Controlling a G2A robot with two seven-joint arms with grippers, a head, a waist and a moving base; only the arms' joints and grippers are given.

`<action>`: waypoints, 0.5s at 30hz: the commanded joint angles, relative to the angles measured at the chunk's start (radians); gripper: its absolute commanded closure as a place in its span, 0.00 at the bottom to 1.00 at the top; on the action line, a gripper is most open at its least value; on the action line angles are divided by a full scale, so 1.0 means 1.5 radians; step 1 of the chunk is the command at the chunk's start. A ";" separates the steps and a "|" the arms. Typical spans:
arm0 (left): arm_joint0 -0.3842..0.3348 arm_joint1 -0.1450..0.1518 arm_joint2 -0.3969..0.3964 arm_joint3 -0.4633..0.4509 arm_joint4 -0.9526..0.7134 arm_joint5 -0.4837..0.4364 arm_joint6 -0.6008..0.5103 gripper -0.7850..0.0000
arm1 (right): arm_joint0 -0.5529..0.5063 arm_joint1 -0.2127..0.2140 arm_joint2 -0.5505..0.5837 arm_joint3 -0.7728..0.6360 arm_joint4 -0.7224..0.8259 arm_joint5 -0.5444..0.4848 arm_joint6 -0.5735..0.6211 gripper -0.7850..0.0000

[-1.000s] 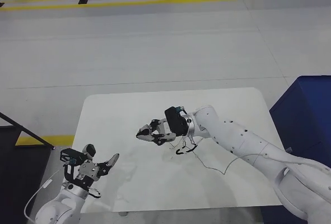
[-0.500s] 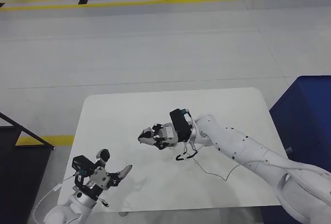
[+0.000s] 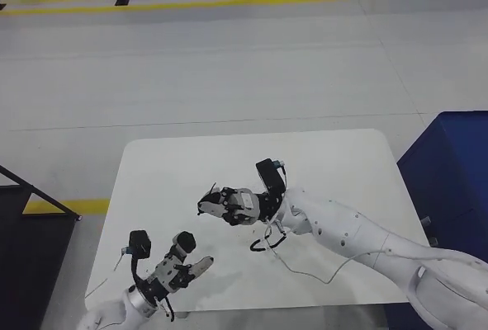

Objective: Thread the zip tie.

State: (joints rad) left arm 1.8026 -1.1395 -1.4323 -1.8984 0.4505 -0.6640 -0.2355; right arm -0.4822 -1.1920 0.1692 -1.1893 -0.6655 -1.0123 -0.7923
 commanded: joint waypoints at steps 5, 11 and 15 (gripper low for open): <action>-0.044 0.008 0.003 0.021 -0.272 0.020 -0.139 0.09 | -0.007 0.004 0.001 -0.016 0.060 0.000 0.067 1.00; -0.046 0.009 -0.020 0.021 -0.291 -0.026 -0.112 0.25 | -0.007 0.003 0.001 -0.016 0.118 0.000 0.119 1.00; -0.033 0.006 -0.020 0.008 -0.244 -0.041 -0.068 0.40 | -0.008 0.001 0.001 -0.018 0.132 0.000 0.149 1.00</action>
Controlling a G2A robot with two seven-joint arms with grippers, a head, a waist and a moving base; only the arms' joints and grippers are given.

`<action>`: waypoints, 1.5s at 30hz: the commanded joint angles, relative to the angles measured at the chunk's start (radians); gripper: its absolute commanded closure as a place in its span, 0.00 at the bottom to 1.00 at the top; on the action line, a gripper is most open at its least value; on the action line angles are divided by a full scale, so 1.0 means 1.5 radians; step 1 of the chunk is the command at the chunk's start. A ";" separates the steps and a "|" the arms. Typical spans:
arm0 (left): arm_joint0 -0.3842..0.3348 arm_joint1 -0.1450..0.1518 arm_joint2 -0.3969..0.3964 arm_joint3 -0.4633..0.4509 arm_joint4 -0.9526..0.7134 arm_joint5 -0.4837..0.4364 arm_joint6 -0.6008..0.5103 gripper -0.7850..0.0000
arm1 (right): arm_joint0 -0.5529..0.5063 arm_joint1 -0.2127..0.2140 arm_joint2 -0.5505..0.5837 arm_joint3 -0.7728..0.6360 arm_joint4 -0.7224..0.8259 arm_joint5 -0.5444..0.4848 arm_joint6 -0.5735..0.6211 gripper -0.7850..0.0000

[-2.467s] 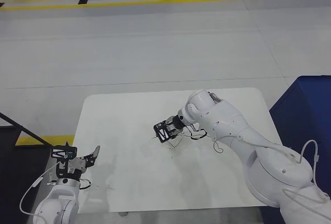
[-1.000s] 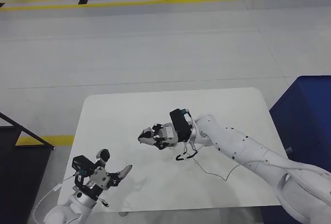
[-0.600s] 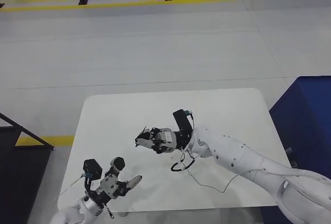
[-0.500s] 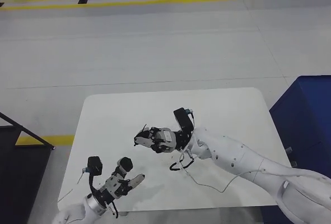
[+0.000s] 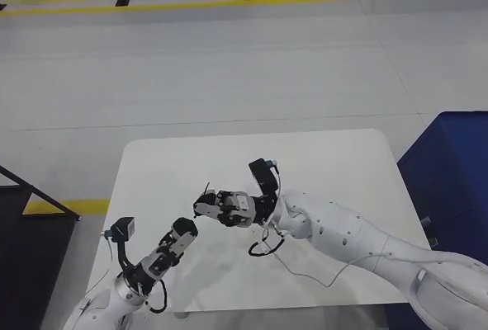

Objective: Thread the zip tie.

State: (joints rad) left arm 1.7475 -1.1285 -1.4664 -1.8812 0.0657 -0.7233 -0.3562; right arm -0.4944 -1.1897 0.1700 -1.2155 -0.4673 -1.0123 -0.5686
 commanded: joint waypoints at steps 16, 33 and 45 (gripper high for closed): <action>0.016 -0.006 0.004 -0.014 0.077 -0.017 0.092 0.55 | -0.053 -0.009 0.061 -0.008 0.054 0.012 0.131 1.00; 0.024 -0.008 0.008 -0.023 0.094 -0.019 0.111 0.65 | -0.094 -0.030 0.136 -0.002 0.069 0.001 0.248 1.00; 0.035 -0.007 0.003 -0.028 0.104 -0.027 0.119 0.65 | -0.123 -0.042 0.189 -0.001 0.043 0.009 0.288 1.00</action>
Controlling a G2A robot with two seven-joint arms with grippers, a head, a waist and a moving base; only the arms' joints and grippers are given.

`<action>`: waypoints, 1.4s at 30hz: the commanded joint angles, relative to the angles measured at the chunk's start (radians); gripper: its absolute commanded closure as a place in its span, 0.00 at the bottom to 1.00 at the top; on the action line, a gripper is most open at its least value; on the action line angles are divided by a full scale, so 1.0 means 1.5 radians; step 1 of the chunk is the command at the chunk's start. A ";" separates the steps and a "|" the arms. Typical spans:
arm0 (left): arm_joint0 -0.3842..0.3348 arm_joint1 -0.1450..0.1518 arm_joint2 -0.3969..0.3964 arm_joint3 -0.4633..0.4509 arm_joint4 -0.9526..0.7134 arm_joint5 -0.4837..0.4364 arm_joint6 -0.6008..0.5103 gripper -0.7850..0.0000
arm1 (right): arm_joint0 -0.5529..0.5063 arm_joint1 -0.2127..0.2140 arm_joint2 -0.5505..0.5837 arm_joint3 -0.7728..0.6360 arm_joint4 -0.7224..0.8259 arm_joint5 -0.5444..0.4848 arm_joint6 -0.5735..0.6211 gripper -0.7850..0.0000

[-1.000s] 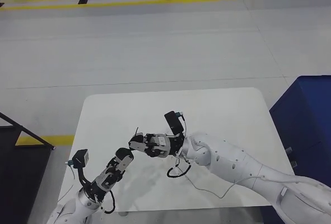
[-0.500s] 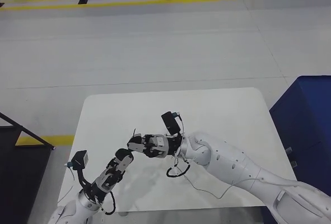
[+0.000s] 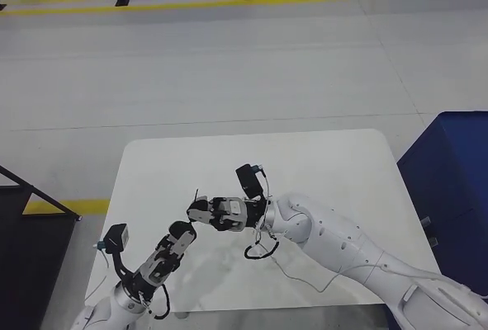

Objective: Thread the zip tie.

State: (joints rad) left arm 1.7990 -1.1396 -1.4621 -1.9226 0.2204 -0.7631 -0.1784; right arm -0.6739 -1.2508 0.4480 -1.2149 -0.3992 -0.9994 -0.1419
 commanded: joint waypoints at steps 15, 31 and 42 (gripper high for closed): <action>0.007 0.000 -0.001 -0.004 0.006 -0.005 0.006 0.65 | -0.030 -0.016 0.049 -0.004 -0.013 -0.008 0.051 1.00; 0.011 0.000 -0.004 -0.006 0.013 -0.007 0.012 0.66 | -0.050 -0.030 0.082 -0.009 -0.021 -0.009 0.092 1.00; 0.007 -0.001 0.000 -0.003 0.017 0.010 0.019 1.00 | -0.062 -0.038 0.099 -0.018 -0.029 -0.009 0.113 1.00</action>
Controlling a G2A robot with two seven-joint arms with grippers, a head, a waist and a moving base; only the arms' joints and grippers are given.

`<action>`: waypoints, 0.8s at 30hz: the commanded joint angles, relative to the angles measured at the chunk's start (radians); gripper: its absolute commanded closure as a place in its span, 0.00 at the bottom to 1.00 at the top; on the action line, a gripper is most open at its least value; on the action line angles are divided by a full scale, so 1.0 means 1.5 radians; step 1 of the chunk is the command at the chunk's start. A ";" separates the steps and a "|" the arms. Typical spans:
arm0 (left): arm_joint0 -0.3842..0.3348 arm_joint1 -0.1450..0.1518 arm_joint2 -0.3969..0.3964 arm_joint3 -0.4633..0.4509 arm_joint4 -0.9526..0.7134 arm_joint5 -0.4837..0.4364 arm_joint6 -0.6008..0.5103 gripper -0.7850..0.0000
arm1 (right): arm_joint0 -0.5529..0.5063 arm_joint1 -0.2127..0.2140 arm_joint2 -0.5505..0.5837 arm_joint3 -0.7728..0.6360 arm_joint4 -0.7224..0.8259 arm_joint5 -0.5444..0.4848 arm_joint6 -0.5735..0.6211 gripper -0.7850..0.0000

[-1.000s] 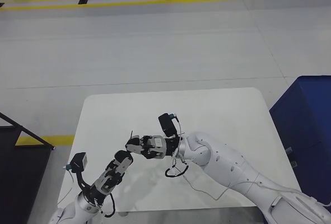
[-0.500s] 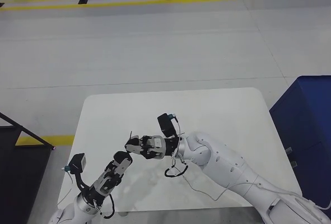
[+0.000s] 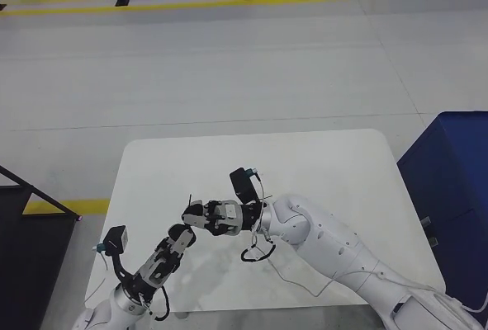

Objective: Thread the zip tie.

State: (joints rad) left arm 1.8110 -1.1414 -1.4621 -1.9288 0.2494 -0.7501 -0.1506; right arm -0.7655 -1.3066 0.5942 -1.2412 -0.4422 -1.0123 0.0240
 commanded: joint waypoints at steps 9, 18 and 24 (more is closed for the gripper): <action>-0.005 0.000 -0.003 0.007 -0.024 0.006 -0.002 1.00 | -0.008 -0.007 0.010 -0.002 -0.001 0.000 0.017 1.00; -0.001 0.001 -0.010 0.011 -0.035 -0.008 -0.007 1.00 | -0.014 -0.012 0.020 -0.002 -0.003 0.000 0.026 0.69; 0.000 0.001 -0.012 0.014 -0.033 -0.013 -0.006 1.00 | -0.017 -0.013 0.036 -0.003 -0.004 0.000 0.026 0.00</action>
State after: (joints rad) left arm 1.8105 -1.1398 -1.4795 -1.9083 0.1979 -0.7685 -0.1605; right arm -0.7896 -1.3267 0.6430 -1.2450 -0.4466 -1.0124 0.0628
